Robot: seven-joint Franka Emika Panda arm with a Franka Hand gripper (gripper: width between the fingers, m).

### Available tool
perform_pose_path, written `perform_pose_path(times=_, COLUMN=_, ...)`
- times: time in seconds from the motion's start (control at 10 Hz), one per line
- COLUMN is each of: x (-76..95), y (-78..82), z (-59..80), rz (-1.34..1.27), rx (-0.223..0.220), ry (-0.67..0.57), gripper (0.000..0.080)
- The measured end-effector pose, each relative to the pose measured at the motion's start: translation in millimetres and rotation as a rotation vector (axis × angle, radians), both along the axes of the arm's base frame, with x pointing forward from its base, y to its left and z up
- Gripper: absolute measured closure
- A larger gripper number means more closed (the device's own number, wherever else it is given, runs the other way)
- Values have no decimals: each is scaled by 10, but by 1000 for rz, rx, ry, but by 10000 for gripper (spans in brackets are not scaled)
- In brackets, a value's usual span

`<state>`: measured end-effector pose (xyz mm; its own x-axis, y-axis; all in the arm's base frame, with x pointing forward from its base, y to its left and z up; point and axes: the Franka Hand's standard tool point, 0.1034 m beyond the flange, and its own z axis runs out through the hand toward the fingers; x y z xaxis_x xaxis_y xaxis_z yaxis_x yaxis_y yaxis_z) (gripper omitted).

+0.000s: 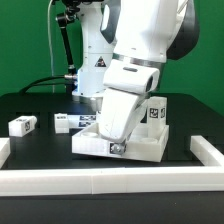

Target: Assemble square table

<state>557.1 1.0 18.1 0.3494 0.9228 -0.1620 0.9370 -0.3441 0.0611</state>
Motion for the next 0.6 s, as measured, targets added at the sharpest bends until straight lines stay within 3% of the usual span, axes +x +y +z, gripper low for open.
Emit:
perform_pose_path(times=0.5, x=228, y=346, z=-32, rz=63, rx=-2, ry=20, gripper=739)
perform_pose_path(times=0.6, x=219, y=319, z=-39, rz=70, rx=-4, ry=22, gripper=739)
